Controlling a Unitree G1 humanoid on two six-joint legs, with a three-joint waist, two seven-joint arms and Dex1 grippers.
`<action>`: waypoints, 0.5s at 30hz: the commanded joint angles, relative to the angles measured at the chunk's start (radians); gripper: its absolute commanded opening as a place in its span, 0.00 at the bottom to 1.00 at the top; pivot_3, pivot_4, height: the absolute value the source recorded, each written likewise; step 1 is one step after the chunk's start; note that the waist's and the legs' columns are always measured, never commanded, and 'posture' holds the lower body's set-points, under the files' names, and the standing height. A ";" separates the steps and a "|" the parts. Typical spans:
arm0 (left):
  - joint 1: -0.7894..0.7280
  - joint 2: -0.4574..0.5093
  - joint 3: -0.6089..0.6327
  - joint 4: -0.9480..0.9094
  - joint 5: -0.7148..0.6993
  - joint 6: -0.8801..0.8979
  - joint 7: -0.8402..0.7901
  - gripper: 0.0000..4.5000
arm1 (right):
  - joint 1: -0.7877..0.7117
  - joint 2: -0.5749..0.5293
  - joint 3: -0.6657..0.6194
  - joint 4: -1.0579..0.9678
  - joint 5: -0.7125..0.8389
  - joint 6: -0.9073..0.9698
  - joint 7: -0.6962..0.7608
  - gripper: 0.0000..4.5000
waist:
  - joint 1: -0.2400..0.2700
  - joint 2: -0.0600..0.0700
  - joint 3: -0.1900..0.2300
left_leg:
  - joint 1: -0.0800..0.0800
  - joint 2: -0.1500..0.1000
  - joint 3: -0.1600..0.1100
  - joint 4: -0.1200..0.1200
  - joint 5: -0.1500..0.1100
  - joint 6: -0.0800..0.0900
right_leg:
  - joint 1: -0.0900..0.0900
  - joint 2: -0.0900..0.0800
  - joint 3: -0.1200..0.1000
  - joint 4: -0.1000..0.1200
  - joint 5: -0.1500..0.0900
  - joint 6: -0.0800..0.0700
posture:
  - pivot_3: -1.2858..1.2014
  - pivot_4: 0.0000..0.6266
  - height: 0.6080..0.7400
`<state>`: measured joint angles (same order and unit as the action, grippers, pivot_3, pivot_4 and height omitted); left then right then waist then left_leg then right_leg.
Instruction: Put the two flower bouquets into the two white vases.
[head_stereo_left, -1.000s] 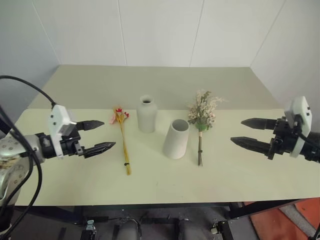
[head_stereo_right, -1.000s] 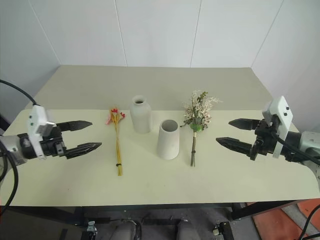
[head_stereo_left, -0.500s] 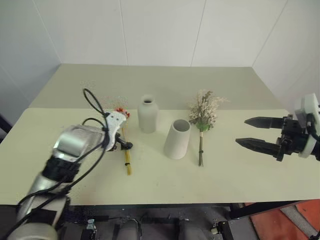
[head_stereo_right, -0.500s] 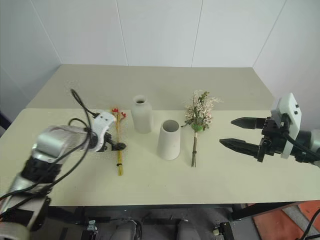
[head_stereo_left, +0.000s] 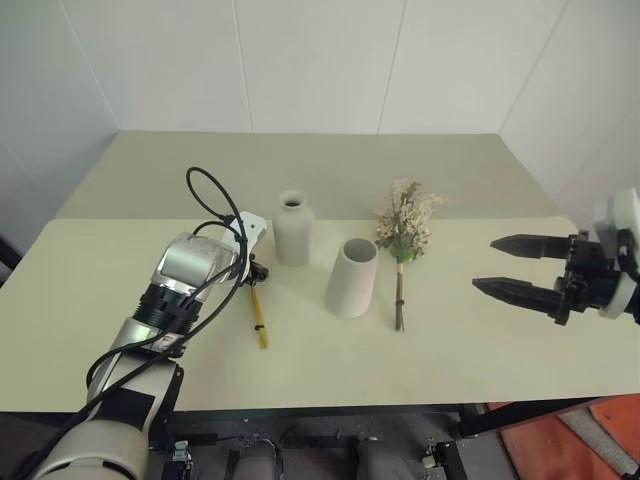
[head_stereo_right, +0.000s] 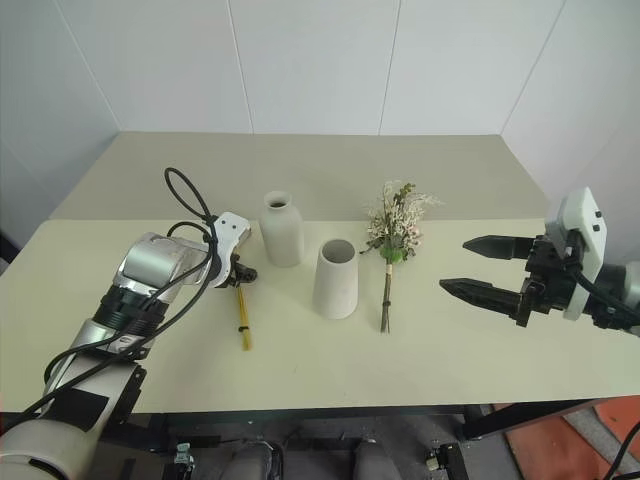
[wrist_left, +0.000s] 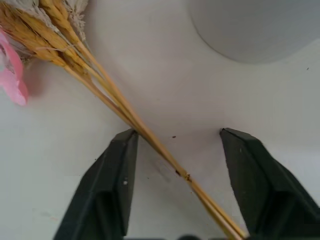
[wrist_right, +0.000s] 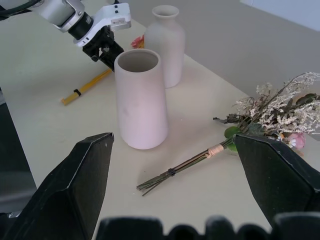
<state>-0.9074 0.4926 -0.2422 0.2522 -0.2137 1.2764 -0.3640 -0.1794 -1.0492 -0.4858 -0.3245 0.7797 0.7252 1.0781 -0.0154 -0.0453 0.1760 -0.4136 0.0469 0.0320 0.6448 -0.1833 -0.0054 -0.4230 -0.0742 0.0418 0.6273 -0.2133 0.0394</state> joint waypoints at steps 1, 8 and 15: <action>0.001 0.028 0.020 0.030 0.045 -0.005 0.017 0.35 | 0.000 -0.003 -0.039 -0.015 0.013 -0.017 0.001 1.00 | -0.003 0.000 0.000 | 0.000 0.000 0.000 0.000 0.000 0.000 | 0.000 0.000 0.000 0.000 0.000 0.000 | 0.52 0.24 1.00; 0.004 0.074 0.080 0.016 0.087 -0.047 0.043 0.00 | -0.005 -0.001 -0.030 -0.005 0.012 -0.023 0.006 1.00 | -0.004 0.000 0.000 | -0.001 0.000 0.000 0.000 0.000 0.000 | -0.001 0.000 0.000 0.000 0.000 0.000 | 0.52 0.24 1.00; 0.091 0.057 0.267 -0.085 0.124 -0.577 0.149 0.00 | 0.004 0.004 -0.030 -0.003 0.008 -0.024 0.011 1.00 | 0.005 -0.001 0.000 | -0.002 0.000 0.000 0.000 0.000 0.000 | -0.001 -0.001 0.000 -0.001 0.003 -0.004 | 0.52 0.24 1.00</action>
<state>-0.8046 0.5460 -0.0167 0.2318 -0.1066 0.8422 -0.2253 -0.1733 -1.0453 -0.4854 -0.3214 0.7794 0.7231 1.0870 -0.0100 -0.0459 0.1763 -0.4163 0.0465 0.0321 0.6449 -0.1833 -0.0055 -0.4244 -0.0755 0.0415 0.6262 -0.2102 0.0352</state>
